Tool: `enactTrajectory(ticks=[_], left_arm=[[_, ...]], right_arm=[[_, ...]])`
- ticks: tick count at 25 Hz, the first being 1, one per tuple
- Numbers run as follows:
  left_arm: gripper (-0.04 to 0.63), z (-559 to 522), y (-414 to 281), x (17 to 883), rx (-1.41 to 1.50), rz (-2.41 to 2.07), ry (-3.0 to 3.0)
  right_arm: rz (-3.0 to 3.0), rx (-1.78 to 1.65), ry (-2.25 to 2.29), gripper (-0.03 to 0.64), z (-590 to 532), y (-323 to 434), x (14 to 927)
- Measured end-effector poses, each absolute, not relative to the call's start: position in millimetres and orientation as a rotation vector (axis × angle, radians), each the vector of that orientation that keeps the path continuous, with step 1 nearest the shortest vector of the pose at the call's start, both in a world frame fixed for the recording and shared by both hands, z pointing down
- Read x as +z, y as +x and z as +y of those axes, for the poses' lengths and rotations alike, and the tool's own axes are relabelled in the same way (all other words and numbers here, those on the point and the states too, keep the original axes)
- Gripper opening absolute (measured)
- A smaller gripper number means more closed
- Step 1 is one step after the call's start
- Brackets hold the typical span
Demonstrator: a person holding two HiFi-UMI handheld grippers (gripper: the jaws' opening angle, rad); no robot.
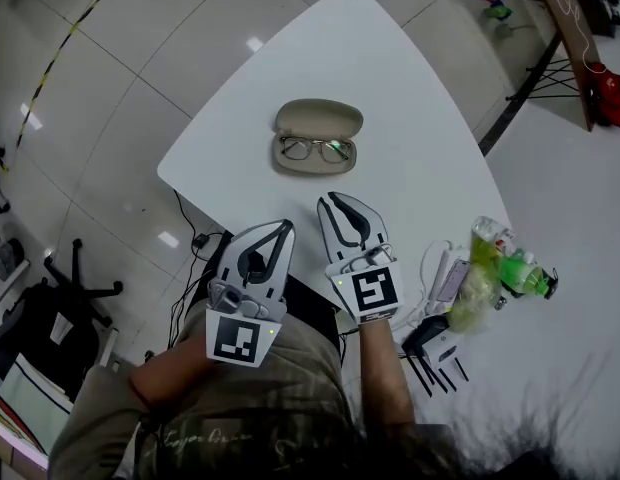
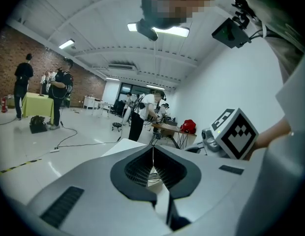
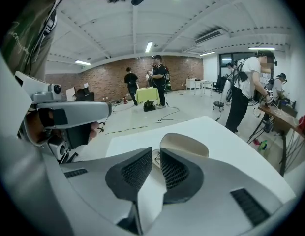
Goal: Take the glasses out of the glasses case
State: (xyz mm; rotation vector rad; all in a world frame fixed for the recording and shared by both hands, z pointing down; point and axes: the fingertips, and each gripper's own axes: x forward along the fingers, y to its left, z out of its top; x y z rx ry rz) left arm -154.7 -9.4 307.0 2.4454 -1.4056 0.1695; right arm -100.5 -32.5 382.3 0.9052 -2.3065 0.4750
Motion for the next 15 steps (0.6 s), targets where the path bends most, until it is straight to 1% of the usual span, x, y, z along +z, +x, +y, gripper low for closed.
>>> enactTrajectory(ticks=[4,7,11,15], left_arm=[[0.009,-9,-158,326,0.204,-1.399,2.513],[0.009,-19,-161,335,0.227,-1.388,2.524],[0.009,-25,-162,346,0.259,-1.403,2.485],[0.009,-25,-150,356,0.263,-1.404,2.454]], right_arm=[[-2.283,0.481,0.881,0.029,-48,-104,393],[-2.259,0.479,0.846,0.051,-54,-103,403],[-2.237,0.415,0.784,0.05,-53,-100,410],[-2.263,0.425,0.718,0.049,-54,-101,415]])
